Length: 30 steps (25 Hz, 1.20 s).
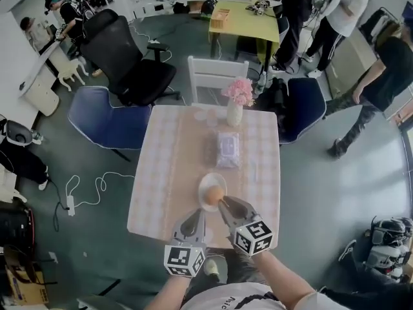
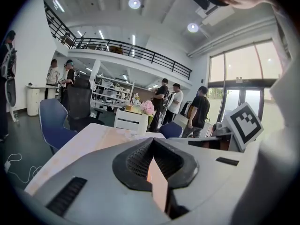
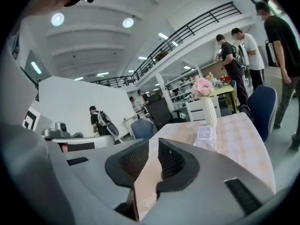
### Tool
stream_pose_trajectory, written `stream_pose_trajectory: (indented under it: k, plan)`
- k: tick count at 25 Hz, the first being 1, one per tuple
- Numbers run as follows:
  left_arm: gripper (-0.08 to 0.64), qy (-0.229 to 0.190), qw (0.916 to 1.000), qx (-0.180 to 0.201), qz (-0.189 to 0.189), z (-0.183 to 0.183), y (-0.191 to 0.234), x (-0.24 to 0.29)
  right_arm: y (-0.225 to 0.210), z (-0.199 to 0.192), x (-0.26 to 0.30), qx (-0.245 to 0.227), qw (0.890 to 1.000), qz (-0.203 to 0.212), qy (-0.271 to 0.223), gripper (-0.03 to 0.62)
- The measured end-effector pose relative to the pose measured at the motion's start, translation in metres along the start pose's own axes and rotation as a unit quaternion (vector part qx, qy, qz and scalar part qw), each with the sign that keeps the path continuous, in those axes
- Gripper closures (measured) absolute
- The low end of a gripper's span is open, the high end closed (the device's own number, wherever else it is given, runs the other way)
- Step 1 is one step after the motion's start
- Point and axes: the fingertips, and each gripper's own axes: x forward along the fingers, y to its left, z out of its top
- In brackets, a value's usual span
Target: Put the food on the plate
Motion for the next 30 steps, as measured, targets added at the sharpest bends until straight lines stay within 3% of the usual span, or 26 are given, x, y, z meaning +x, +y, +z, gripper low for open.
stream_pose_trajectory:
  k: [10,20,30]
  plan:
    - [0.554,-0.032,0.9988,0.022,-0.031,0.025,-0.033,-0.049,0.049,0.031,-0.044,0.013,0.999,0.017,-0.048,0.572]
    - [0.554,-0.06,0.9953,0.034,-0.068,0.049,-0.062,-0.085,0.082,0.035,-0.084,-0.003,0.997,0.005,-0.075,0.575]
    - [0.554,-0.075,0.9933,0.039,-0.078,0.054,-0.072,-0.112,0.106,0.037,-0.107,-0.016,0.996,-0.002,-0.091,0.577]
